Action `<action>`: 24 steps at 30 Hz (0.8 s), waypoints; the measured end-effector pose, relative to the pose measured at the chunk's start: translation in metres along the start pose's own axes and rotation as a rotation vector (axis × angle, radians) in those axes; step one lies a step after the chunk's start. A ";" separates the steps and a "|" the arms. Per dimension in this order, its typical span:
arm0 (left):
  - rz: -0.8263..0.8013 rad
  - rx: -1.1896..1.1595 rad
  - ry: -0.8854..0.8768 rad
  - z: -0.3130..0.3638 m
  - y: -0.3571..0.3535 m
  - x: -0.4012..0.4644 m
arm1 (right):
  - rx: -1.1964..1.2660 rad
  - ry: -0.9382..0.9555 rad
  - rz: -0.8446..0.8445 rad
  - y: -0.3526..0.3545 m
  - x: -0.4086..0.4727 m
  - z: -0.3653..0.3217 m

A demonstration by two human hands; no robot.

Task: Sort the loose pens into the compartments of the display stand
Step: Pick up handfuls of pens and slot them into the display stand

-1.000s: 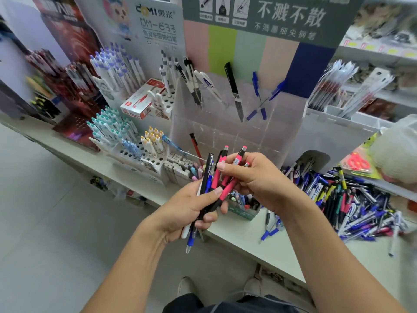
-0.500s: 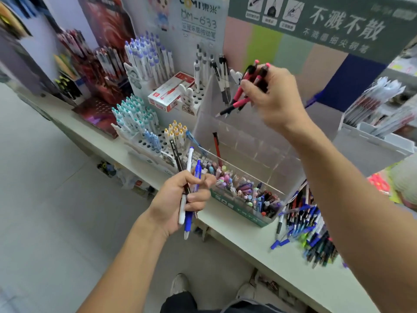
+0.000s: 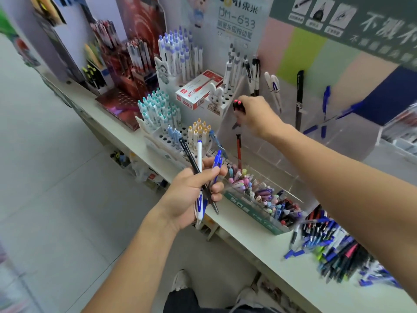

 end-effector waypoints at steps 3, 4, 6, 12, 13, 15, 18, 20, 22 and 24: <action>0.073 0.054 0.009 -0.002 0.005 0.000 | 0.118 -0.124 0.014 -0.003 0.000 0.012; 0.088 0.083 0.013 -0.002 0.006 0.000 | 0.140 -0.153 0.028 -0.003 0.001 0.013; 0.111 0.142 0.023 -0.003 0.005 0.001 | 0.173 -0.214 0.071 0.001 0.001 0.013; 0.086 0.159 0.076 -0.007 0.003 0.006 | 0.126 -0.261 0.228 0.034 -0.035 -0.001; 0.052 0.172 0.088 -0.008 0.000 0.007 | 0.158 -0.230 0.273 0.042 -0.049 -0.012; -0.042 0.210 0.133 -0.012 -0.011 0.008 | 0.376 -0.162 0.260 0.046 -0.077 -0.033; -0.191 0.258 0.218 -0.020 -0.034 0.009 | 0.820 -0.113 -0.020 0.025 -0.109 -0.059; -0.251 0.309 0.247 -0.026 -0.051 0.011 | 0.948 -0.114 -0.092 0.019 -0.124 -0.061; -0.255 0.340 0.263 -0.032 -0.061 0.013 | 1.013 -0.138 -0.051 0.024 -0.135 -0.053; -0.230 0.354 0.259 -0.037 -0.065 0.014 | 1.020 -0.168 0.041 0.040 -0.145 -0.040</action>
Point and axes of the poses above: each hand's wrist, its own x-axis towards the middle knuckle, its own y-axis out of the back of the hand, z = x × y, the point moved 8 cm from there along x, towards the middle knuckle, and after that the axes turned 15 degrees about y, right-handed, at the moved point
